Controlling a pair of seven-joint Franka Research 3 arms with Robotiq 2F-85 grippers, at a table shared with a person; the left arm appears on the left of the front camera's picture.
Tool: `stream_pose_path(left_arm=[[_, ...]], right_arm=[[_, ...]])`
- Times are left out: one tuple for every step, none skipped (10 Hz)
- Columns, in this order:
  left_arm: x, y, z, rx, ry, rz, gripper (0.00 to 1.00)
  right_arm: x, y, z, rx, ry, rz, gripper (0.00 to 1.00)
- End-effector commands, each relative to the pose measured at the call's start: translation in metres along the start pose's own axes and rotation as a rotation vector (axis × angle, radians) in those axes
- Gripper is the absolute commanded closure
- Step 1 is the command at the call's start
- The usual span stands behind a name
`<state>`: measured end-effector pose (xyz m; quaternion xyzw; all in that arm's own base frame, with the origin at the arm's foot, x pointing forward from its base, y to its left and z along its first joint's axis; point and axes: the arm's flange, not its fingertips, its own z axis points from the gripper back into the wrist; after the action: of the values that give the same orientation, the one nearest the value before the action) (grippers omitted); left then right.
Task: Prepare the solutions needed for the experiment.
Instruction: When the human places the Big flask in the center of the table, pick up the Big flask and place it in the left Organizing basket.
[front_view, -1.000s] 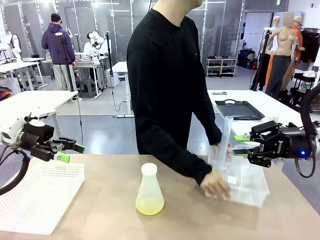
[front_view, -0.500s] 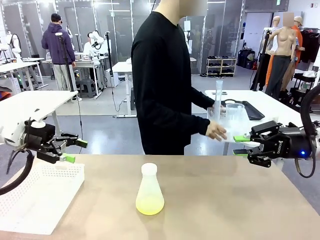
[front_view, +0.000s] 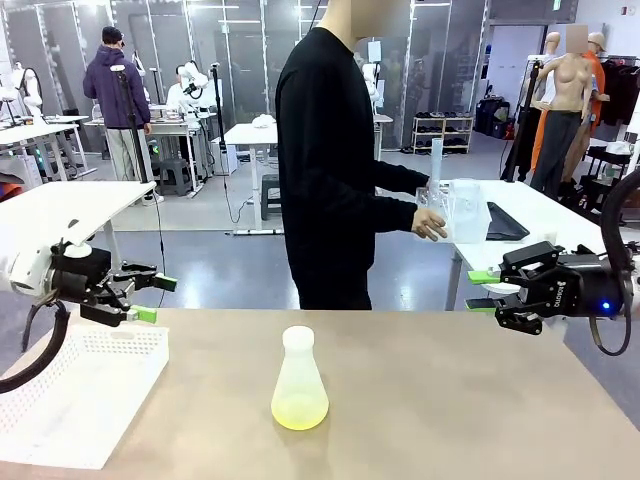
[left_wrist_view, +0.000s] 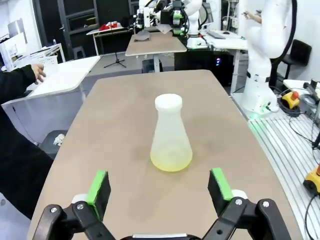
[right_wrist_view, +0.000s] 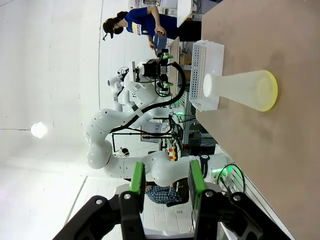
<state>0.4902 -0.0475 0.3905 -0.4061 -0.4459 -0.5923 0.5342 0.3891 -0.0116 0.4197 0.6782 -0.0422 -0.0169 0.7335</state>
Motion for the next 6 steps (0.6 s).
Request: stream_pose_path(left_arm=[[0.013, -0.002, -0.029, 0.18, 0.049, -0.052, 0.0], [0.017, -0.005, -0.038, 0.183, 0.036, -0.067, 0.0], [0.02, -0.005, -0.047, 0.159, 0.021, -0.055, 0.0], [0.025, -0.005, -0.059, 0.118, 0.005, -0.05, 0.0], [0.027, -0.004, -0.079, 0.051, 0.003, -0.052, 0.0], [0.029, -0.002, -0.098, -0.011, -0.019, -0.045, 0.0]], right_arm=[[-0.001, 0.0, 0.0, 0.006, 0.001, 0.017, 0.54], [-0.001, 0.0, 0.0, 0.006, 0.001, 0.017, 0.54], [-0.001, 0.0, 0.0, 0.006, 0.001, 0.017, 0.54], [-0.001, 0.0, 0.0, 0.006, 0.001, 0.017, 0.54], [-0.001, 0.0, 0.0, 0.006, 0.001, 0.017, 0.54], [-0.001, 0.0, 0.0, 0.006, 0.001, 0.017, 0.54]])
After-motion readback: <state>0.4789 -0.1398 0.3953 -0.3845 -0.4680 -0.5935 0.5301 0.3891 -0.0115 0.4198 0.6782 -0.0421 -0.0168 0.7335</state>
